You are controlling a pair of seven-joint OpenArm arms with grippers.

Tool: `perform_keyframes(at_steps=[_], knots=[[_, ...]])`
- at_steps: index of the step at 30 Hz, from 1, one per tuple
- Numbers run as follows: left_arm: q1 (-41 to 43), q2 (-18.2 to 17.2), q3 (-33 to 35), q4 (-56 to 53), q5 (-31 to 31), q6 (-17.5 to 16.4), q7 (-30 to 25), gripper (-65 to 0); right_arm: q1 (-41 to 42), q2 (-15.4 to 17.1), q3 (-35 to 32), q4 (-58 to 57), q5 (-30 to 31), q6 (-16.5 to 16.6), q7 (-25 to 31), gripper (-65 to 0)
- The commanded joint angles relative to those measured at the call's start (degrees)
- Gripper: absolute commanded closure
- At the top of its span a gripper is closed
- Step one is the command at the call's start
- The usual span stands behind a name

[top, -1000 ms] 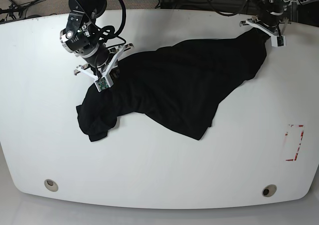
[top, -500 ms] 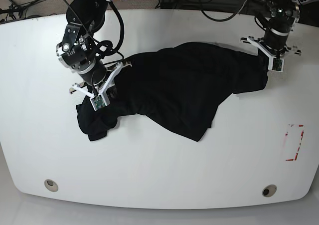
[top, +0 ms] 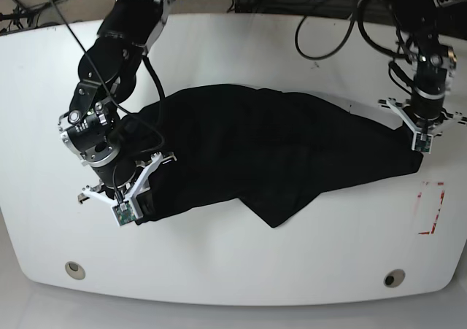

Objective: Fold the T-shirt properly
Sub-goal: 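Lift the shirt with both grippers and pull it toward the robot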

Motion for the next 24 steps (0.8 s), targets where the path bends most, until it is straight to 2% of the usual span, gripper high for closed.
perform_keyframes(at_steps=[1, 7, 11, 15, 19, 24], knots=[[-5.68, -2.3, -0.53, 1.23, 0.15, 1.03, 2.36, 0.0, 6.83, 2.38, -0.02, -0.17, 0.48, -0.18, -0.78, 0.0], [-16.23, -4.32, -0.44, 1.14, 0.15, 1.03, 8.51, 0.0, 15.44, 4.58, -0.11, -1.49, 0.4, -0.18, -2.1, 0.0], [-23.79, -4.59, 0.96, 0.79, 0.5, 1.03, 11.59, 0.0, 22.21, 7.57, -1.96, -4.83, 0.31, -0.18, -3.33, 0.0], [-30.12, -7.75, 1.49, 0.53, 0.06, 1.03, 15.55, 0.0, 27.66, 10.56, -3.8, -5.45, 0.31, -0.18, -4.04, 0.0], [-37.94, -8.63, 4.3, -0.18, 0.15, 1.03, 18.36, 0.0, 34.08, 13.02, -6.7, -8.26, 0.31, -0.18, -4.04, 0.0], [-45.94, -11.8, 6.68, -0.35, 0.06, 1.03, 21.7, 0.0, 41.82, 15.66, -8.99, -8.7, 0.31, -0.18, -5.35, 0.0]])
